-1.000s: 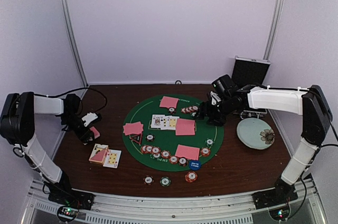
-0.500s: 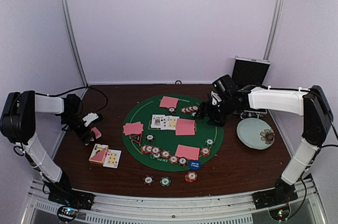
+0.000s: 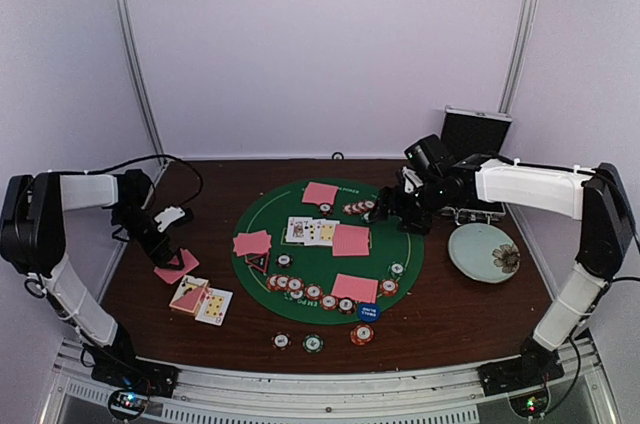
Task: Distribute texas hold em gaming equipment
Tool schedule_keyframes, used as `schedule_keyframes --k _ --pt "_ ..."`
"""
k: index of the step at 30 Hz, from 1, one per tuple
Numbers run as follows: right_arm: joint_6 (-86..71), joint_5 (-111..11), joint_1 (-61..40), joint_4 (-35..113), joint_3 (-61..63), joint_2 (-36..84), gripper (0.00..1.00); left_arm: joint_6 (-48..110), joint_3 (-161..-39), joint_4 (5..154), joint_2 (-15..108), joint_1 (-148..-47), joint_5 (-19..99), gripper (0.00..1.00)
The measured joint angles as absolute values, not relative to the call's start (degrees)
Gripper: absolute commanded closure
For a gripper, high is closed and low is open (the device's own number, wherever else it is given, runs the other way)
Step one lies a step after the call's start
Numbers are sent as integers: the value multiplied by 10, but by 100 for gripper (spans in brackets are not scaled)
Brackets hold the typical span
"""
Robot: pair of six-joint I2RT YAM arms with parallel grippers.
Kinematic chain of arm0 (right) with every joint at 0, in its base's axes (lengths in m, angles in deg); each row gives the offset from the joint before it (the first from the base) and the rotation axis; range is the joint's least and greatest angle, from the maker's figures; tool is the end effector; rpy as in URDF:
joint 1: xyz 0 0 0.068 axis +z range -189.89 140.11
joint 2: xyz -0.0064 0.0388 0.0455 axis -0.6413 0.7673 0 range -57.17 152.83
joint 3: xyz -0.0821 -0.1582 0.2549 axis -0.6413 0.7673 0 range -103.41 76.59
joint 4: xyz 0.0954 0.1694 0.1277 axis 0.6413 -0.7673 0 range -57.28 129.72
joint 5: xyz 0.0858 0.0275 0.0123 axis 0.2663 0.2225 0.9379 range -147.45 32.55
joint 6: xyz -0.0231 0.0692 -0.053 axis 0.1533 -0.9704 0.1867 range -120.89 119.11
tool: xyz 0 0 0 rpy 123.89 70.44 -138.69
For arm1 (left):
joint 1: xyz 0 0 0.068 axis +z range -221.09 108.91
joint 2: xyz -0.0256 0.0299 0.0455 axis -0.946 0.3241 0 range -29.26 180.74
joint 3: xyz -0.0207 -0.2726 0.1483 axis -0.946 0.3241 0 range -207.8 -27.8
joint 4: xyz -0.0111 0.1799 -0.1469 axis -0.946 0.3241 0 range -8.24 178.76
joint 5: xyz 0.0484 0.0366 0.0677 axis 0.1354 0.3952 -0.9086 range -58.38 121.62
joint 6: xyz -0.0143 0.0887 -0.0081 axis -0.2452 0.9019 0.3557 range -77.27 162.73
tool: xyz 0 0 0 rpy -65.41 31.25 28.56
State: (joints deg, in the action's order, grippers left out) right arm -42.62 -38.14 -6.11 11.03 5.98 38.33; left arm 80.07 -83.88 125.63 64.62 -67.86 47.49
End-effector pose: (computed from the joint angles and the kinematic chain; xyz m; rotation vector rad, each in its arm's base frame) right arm 0.2823 0.2209 0.2591 0.0365 2.7004 0.9057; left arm 0.2691 -0.0069 0.1825 0.8770 2.7587 -0.3056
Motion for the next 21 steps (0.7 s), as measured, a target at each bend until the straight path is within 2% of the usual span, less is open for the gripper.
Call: schedule_keyframes --k 2,3,10,15,21 --pt "-423 -389 -61 103 54 379 2 793 -860 1266 642 -679 476 2" --pt "-416 -397 -61 96 48 376 1 788 -871 1268 639 -679 476 2" --pt "-379 -491 -71 57 34 344 1 725 -950 1261 620 -679 490 3" --pt "-346 -612 -91 38 40 308 0 653 -935 1184 598 -679 514 2" --pt "-280 -795 -105 102 171 208 1 578 -872 1070 601 -679 526 2"
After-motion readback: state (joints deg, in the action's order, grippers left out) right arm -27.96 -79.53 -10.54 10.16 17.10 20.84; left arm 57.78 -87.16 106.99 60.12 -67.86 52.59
